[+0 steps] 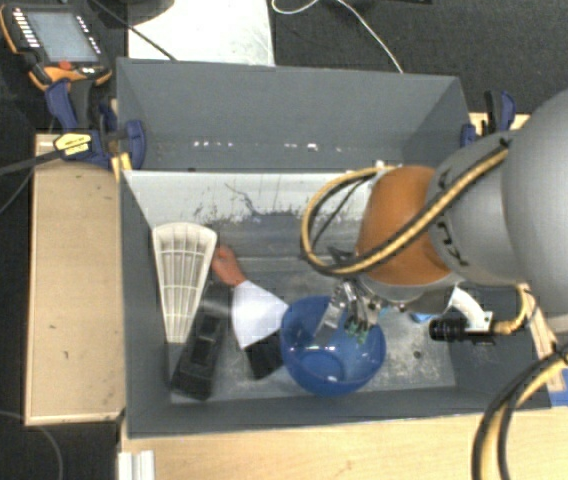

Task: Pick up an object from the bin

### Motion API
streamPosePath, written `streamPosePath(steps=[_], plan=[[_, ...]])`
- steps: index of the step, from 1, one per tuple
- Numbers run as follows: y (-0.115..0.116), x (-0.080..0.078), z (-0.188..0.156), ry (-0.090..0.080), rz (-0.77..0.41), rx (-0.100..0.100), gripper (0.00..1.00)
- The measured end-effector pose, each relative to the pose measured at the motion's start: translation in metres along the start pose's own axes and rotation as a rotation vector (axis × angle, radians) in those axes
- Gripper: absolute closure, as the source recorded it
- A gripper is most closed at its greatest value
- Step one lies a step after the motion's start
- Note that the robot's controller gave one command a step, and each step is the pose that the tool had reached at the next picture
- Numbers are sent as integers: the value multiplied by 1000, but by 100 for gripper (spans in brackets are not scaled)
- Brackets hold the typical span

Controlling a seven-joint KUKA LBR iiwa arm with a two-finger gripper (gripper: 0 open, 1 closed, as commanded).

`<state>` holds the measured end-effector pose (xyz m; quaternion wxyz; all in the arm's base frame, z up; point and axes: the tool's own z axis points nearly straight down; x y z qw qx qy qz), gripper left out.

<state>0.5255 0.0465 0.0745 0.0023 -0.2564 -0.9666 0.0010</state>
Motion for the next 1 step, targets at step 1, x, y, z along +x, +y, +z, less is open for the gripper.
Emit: streamPosePath(steps=[1], plan=[[0,0,0,0,1,0,100]])
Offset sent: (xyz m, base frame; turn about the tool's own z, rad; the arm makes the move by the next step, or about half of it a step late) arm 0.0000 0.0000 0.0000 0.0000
